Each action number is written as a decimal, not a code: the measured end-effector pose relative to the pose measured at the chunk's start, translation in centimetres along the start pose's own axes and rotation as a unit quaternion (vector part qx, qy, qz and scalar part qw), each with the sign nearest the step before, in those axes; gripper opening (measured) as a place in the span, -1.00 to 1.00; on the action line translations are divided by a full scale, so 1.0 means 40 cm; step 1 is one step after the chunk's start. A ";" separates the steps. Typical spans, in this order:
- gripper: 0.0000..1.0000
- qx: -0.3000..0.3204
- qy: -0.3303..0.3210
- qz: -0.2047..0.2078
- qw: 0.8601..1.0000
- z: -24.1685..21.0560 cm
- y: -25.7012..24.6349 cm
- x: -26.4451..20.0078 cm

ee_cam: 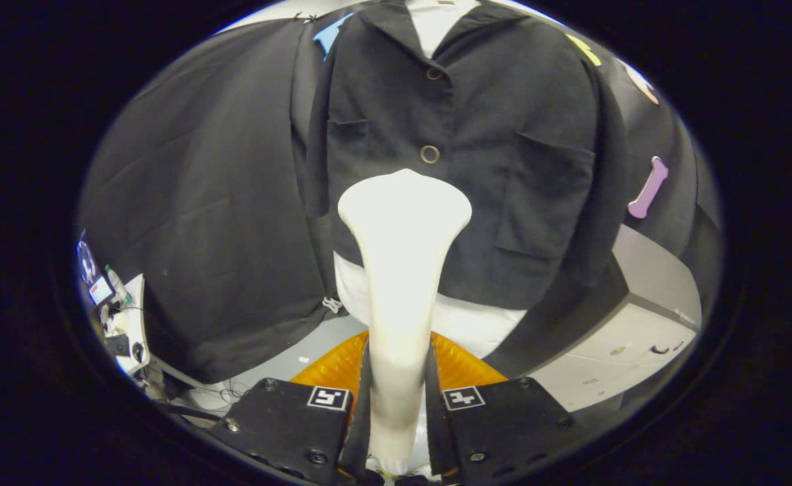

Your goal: Iron the clothes twice with a garment steamer, once on the left side and once on the right side.

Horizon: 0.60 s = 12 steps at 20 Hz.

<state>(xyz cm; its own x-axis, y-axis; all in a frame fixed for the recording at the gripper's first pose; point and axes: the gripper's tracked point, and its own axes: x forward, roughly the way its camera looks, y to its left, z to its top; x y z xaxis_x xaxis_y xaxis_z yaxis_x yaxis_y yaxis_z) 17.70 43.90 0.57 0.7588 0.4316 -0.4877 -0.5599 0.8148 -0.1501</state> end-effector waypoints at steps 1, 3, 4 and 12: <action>-0.26 0.004 0.000 -0.001 1.000 -0.011 -0.022 -0.018; -0.26 0.010 -0.002 -0.005 1.000 -0.034 -0.079 -0.060; -0.26 0.016 -0.005 -0.006 1.000 -0.045 -0.104 -0.082; -0.26 0.065 -0.012 -0.028 0.997 -0.220 -0.382 -0.275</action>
<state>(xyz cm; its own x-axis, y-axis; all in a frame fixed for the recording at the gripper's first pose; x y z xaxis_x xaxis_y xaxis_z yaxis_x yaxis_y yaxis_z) 14.97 23.29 0.65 0.7962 0.3912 -0.4615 -0.4694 0.8807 -0.0633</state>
